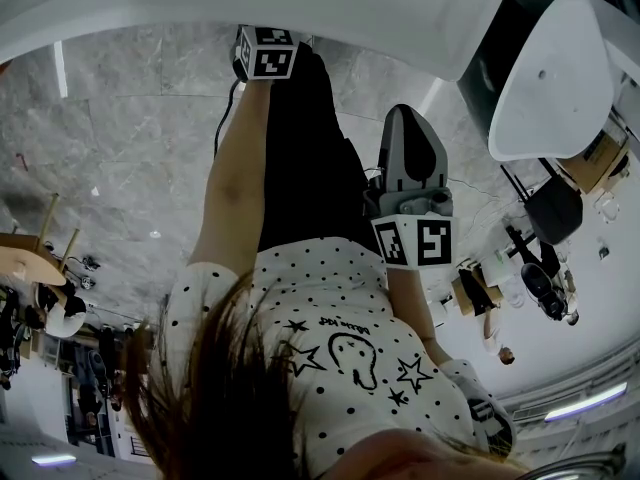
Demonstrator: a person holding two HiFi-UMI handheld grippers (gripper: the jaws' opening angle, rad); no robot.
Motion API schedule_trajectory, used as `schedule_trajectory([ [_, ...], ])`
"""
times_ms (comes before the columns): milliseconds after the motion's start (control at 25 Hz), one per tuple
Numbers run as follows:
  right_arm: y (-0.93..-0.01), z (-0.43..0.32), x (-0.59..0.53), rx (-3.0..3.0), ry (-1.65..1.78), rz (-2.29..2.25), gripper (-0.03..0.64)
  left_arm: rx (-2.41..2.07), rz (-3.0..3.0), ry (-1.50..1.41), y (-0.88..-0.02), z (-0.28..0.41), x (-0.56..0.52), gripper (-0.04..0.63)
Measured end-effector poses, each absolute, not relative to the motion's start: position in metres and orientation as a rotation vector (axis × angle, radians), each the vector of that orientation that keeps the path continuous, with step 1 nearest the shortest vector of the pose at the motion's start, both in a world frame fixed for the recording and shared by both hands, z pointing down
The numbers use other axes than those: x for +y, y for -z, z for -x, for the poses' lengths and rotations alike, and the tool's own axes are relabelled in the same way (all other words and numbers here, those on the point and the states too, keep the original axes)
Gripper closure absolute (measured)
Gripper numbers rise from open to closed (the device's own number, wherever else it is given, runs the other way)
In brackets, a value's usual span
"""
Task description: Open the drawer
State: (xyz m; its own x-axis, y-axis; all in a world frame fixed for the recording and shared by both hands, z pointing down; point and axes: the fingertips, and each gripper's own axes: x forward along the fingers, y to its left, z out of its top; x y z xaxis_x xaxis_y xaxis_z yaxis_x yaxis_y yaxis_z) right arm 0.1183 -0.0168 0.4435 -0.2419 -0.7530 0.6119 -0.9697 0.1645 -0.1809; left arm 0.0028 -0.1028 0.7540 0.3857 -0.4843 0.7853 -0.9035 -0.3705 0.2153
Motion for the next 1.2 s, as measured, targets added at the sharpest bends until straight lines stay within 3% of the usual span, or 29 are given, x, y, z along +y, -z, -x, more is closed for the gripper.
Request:
schedule_trajectory([
  [1200, -0.449, -0.091, -0.016, -2.090, -0.784, -1.574, 0.601, -1.194, -1.948, -0.851, -0.751, 0.024, -0.050, 0.456],
])
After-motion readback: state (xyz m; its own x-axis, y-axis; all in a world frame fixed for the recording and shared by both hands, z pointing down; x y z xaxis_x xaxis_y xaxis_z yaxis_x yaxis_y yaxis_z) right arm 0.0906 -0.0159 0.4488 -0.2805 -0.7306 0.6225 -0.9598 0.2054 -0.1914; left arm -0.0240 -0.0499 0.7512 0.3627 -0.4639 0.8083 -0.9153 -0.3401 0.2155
